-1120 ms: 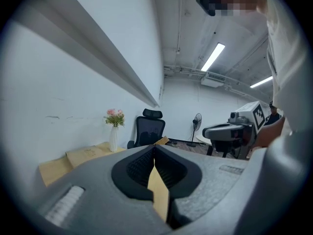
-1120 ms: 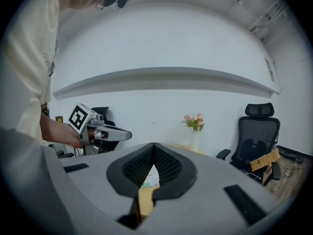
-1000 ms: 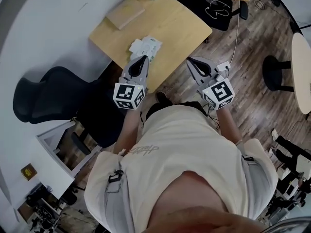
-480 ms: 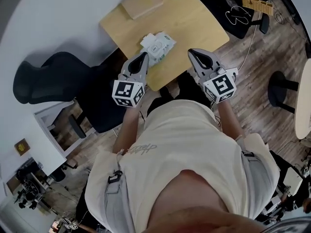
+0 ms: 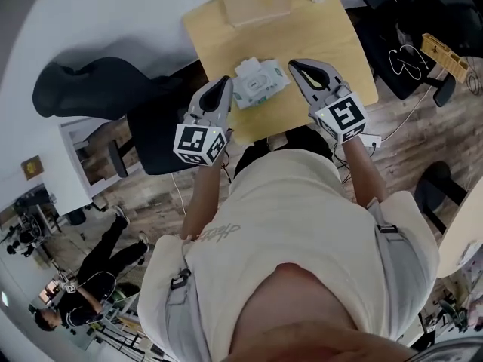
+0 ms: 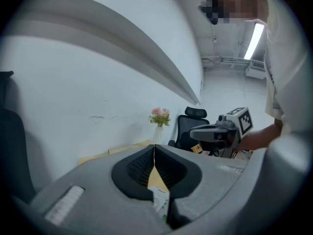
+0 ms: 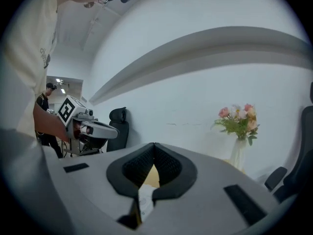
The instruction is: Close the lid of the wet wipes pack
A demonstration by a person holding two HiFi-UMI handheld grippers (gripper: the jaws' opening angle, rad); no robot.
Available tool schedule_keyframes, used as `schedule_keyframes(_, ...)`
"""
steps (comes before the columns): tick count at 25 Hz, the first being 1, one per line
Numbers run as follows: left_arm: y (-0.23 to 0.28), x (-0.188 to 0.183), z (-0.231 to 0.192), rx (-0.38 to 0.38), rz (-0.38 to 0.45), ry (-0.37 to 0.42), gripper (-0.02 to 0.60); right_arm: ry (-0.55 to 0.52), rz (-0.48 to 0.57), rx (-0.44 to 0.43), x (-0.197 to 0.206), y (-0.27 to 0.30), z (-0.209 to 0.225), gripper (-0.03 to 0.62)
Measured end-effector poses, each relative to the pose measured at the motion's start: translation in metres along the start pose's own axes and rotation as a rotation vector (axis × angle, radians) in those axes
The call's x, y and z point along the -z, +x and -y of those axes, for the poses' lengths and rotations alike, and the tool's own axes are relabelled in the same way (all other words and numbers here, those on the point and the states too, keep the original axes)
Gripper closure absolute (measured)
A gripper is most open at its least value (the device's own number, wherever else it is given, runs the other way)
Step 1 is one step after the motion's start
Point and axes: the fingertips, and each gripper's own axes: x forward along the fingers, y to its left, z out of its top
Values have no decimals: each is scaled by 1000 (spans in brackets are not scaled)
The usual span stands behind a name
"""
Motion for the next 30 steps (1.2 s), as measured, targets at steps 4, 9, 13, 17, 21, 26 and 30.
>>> schedule_keyframes(4,1,-5,-11,-95,5,-28,565,0,-13,-49,4,17,18,591)
schedule_keyframes(9,-4,-7,-19,-186,33,-79,565,-24,-49,-115,11,34,25,591)
schedule_keyframes(13,-9,-4,-23,-241,41,-79,565,-46,-53,-164,12,43,24,591)
schedule_keyframes(17,-12,-6,-23,-242,40,-51,565,-41,-59,-168,12,48,22,591)
schedule_keyframes(21,-12,-8,-26,-234,39,-8,565,-34,-73,-169,9,52,15,591)
schedule_keyframes(26,-14,-11,-33,-225,60,-15,565,-46,-86,-190,2,59,-1,591)
schedule_keyframes(30,-11,0,-40,-225,55,-34,565,-71,-117,-192,10,68,-3,589)
